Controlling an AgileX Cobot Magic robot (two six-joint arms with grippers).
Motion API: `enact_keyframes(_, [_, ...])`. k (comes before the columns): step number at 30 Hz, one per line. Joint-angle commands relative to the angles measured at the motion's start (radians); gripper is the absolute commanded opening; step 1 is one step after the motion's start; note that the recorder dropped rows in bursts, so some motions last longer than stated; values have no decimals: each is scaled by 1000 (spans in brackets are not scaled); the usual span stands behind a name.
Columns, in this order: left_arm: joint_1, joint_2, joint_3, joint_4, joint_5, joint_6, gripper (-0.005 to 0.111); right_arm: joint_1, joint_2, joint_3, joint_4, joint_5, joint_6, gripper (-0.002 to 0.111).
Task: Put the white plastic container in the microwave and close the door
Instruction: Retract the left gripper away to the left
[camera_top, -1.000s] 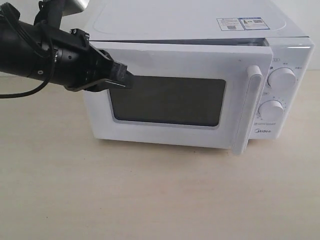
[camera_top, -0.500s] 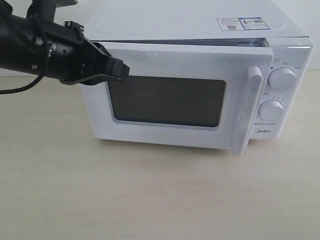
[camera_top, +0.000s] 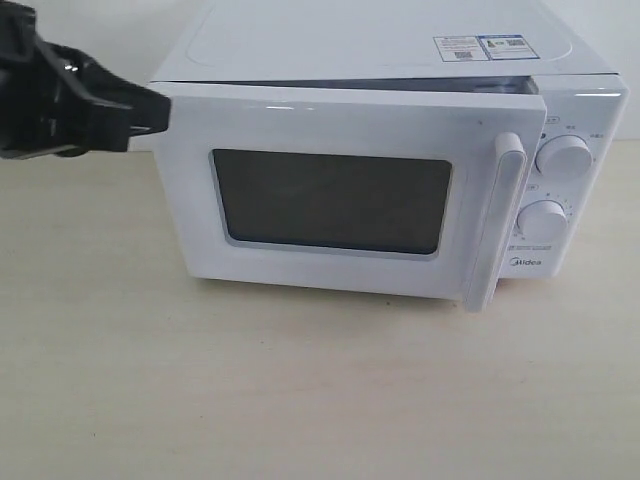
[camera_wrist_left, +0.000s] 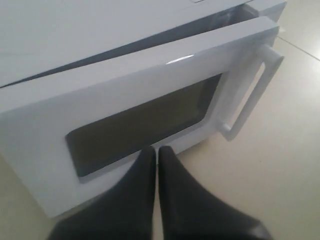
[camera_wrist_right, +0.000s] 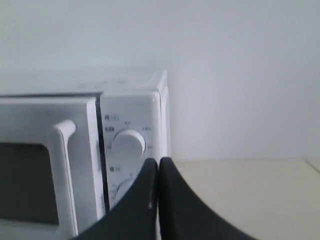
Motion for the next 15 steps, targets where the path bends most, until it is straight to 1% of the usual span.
enact_keyframes(1, [45,-113,73,101,-14,-79,4,-2,-5,-48,-80,-101,-8,0])
enact_keyframes(3, [72,-152,95,112,-14,-79,4,-2,-5,-117,-156,-97,0,0])
enact_keyframes(6, [102,-191,114,122,-12,-79,4,-2,46,-200,-161,-83,69,0])
enact_keyframes(8, [110,-204,121,120,-5,-92,4,-2,108,-249,-179,-59,144,0])
enact_keyframes(11, [110,-203,128,120,-5,-117,4,1,219,-297,-222,-49,154,0])
enact_keyframes(14, [110,-201,127,120,4,-117,4,43,338,-333,-236,-54,154,0])
enact_keyframes(15, [110,-201,127,120,9,-117,4,79,375,-347,-236,-54,154,0])
